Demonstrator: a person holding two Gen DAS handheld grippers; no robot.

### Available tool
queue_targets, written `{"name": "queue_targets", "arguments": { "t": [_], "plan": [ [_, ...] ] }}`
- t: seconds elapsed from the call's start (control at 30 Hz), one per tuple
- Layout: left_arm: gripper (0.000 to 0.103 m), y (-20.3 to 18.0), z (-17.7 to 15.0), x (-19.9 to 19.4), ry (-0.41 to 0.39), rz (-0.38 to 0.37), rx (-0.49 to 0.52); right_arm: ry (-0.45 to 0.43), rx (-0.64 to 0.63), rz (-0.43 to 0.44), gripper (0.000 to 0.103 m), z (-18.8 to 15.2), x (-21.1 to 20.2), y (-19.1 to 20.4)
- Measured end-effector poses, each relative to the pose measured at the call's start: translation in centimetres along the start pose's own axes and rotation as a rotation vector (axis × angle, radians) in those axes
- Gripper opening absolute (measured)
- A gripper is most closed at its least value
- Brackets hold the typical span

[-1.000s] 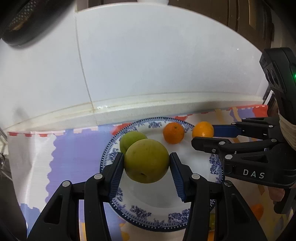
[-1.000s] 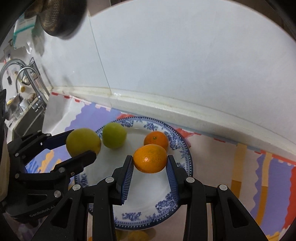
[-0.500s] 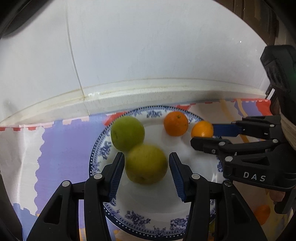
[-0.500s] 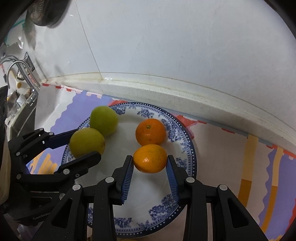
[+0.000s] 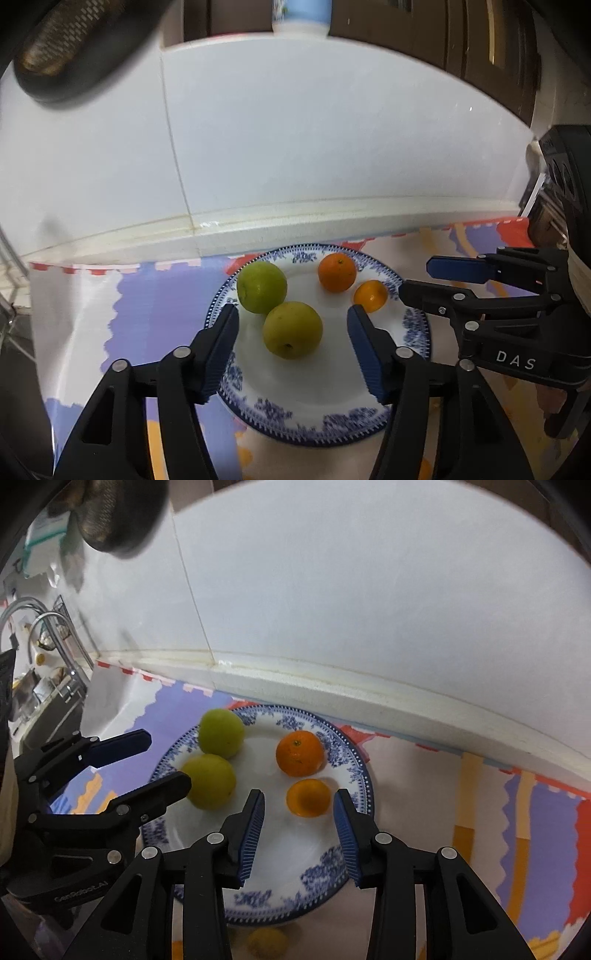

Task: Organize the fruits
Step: 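Open both grippers to release the pear and orange onto the plate, then move both open grippers back toward the remaining fruits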

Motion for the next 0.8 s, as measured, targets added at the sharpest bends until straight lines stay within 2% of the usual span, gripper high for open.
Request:
{"name": "queue_targets", "arguments": {
  "t": [0.07, 0.17, 0.27, 0.4, 0.6, 0.8],
  "plan": [
    [0.070, 0.0, 0.0, -1.4, -0.022, 0.005, -0.002, -0.025, 0.002, -0.004, 0.040, -0.1, -1.5, 0.3],
    [0.074, -0.1, 0.1, -3.4, -0.061, 0.009, -0.006, -0.066, 0.008, -0.012, 0.048, -0.2, -3.7, 0.7],
    [0.079, -0.2, 0.0, -5.4, -0.087, 0.012, -0.017, -0.100, 0.008, -0.026, 0.050, -0.3, -5.6, 1.3],
    [0.087, -0.2, -0.4, -7.8, -0.112, 0.025, -0.027, -0.151, -0.001, -0.067, 0.060, -0.9, -8.4, 2.0],
    [0.093, -0.4, -1.5, -10.9, -0.151, 0.053, -0.014, -0.192, 0.010, -0.111, 0.065, -2.5, -11.4, 2.4],
    [0.094, -1.0, -2.8, -13.9, -0.198, 0.060, 0.003, -0.209, 0.037, -0.123, 0.067, -4.6, -13.1, 2.9]
  ]
}}
Point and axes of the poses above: each gripper's, at about its wrist camera, not at the fingertips, and x roughly the way its jaws point, y to its left, z to its top, the point moved 9 cm from there along x, roughly the way its jaws point, and after that the axes turned 7 degrees about z, right-handed, at the moved point
